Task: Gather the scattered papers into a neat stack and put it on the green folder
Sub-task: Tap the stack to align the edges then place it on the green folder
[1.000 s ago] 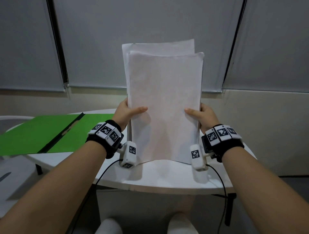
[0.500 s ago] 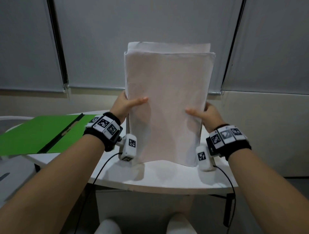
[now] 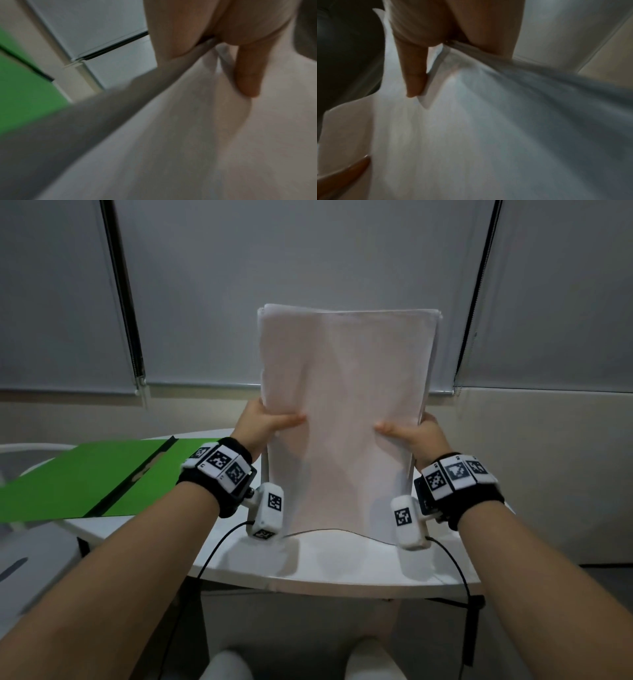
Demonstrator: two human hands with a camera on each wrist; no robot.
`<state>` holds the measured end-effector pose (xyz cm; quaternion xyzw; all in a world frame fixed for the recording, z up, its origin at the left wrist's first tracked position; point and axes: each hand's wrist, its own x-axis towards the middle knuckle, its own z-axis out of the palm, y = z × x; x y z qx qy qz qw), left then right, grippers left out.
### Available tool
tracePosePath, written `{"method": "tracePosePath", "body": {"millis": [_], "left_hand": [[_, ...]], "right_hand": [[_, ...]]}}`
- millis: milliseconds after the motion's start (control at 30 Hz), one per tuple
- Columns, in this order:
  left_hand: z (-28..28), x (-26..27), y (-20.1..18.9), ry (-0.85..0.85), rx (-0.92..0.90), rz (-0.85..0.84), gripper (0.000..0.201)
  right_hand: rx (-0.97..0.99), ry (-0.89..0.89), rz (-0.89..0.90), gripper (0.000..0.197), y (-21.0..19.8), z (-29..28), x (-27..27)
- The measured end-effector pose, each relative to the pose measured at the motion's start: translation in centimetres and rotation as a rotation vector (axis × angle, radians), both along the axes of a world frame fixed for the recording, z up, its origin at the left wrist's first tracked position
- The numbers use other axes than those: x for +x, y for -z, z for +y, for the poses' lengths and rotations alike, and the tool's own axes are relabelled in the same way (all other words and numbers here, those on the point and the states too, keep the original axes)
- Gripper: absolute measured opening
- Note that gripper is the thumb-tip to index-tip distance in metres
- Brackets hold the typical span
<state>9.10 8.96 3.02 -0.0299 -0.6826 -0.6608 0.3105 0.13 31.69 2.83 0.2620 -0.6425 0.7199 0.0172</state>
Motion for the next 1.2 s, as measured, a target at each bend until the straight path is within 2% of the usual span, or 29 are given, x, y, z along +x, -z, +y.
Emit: {"method": "tracePosePath", "body": {"millis": [100, 167, 267, 367, 467, 533, 567, 633, 700, 733, 767, 800, 867, 900, 967, 1033, 1067, 1100, 1133, 1167, 1200], "left_hand": [[1.5, -0.4, -1.3, -0.174, -0.033, 0.078, 0.03], [3.0, -0.6, -2.2, -0.258, -0.034, 0.131, 0.026], [4.4, -1.1, -2.3, -0.328, 0.032, 0.162, 0.03], [3.8, -1.6, 0.8, -0.361, 0.09, 0.034, 0.034], [1.8, -1.5, 4.3, -0.312, 0.019, -0.2, 0.042], [0.8, -1.1, 4.4, -0.286, 0.011, -0.248, 0.063], [0.4, -0.9, 3.7, -0.334, 0.001, -0.213, 0.078], [-0.2, -0.1, 1.0, -0.561, -0.133, 0.003, 0.107], [-0.6, 1.1, -2.3, -0.765, -0.407, 0.226, 0.122], [-0.9, 1.7, -3.6, -0.811, -0.558, 0.268, 0.125], [-1.3, 2.0, -4.7, -0.77, -0.672, 0.265, 0.125], [-1.8, 2.1, -5.3, -0.647, -0.742, 0.226, 0.121], [-2.0, 2.2, -5.3, -0.354, -0.73, 0.086, 0.094], [-2.0, 2.2, -4.7, -0.283, -0.66, 0.017, 0.078], [-1.8, 1.9, -3.2, -0.244, -0.503, -0.01, 0.048], [-1.9, 1.9, -2.0, -0.197, -0.363, 0.036, 0.018], [-2.1, 2.2, -1.7, -0.17, -0.262, 0.048, 0.017], [-2.6, 2.3, -1.5, -0.16, -0.166, 0.055, 0.025], [-3.2, 2.5, -1.4, -0.149, -0.083, 0.064, 0.028], [-3.8, 2.6, -1.2, -0.139, -0.028, 0.069, 0.028], [-4.2, 2.8, -1.1, -0.121, -0.004, 0.069, 0.026]], "right_hand": [[-0.032, 0.044, 0.031, 0.034, -2.0, -1.0, 0.6], [-0.03, 0.118, 0.117, 0.033, -3.2, -1.8, 1.1], [0.003, 0.204, 0.218, 0.032, -3.0, -2.8, 1.7], [0.135, 0.264, 0.158, 0.034, 0.4, -2.6, 0.6], [0.235, 0.208, 0.07, 0.027, 2.9, -1.4, -0.2], [0.222, 0.222, 0.078, 0.029, 2.4, -1.0, -0.5], [0.237, 0.253, 0.133, 0.029, 1.8, -0.8, -0.7], [0.335, 0.35, 0.289, 0.03, 0.4, -0.6, -0.9], [0.462, 0.42, 0.489, 0.027, -0.9, -0.5, -0.8], [0.544, 0.439, 0.607, 0.023, -1.6, -0.4, -0.5], [0.621, 0.444, 0.725, 0.02, -2.1, -0.4, -0.3], [0.679, 0.43, 0.833, 0.019, -2.7, -0.3, 0.0], [0.708, 0.373, 0.985, 0.02, -3.2, -0.2, 0.2], [0.707, 0.363, 1.006, 0.021, -3.4, -0.2, 0.0], [0.662, 0.376, 0.996, 0.027, -3.1, -0.1, -0.5], [0.582, 0.559, 0.929, 0.049, -2.5, 0.5, -1.6], [0.531, 0.681, 0.822, 0.067, -2.3, 1.2, -2.0], [0.451, 0.765, 0.695, 0.084, -2.0, 2.1, -2.4], [0.368, 0.8, 0.535, 0.098, -1.7, 3.0, -2.4], [0.292, 0.754, 0.373, 0.105, -1.3, 3.9, -2.8], [0.209, 0.607, 0.208, 0.107, -0.6, 4.6, -3.3]]}}
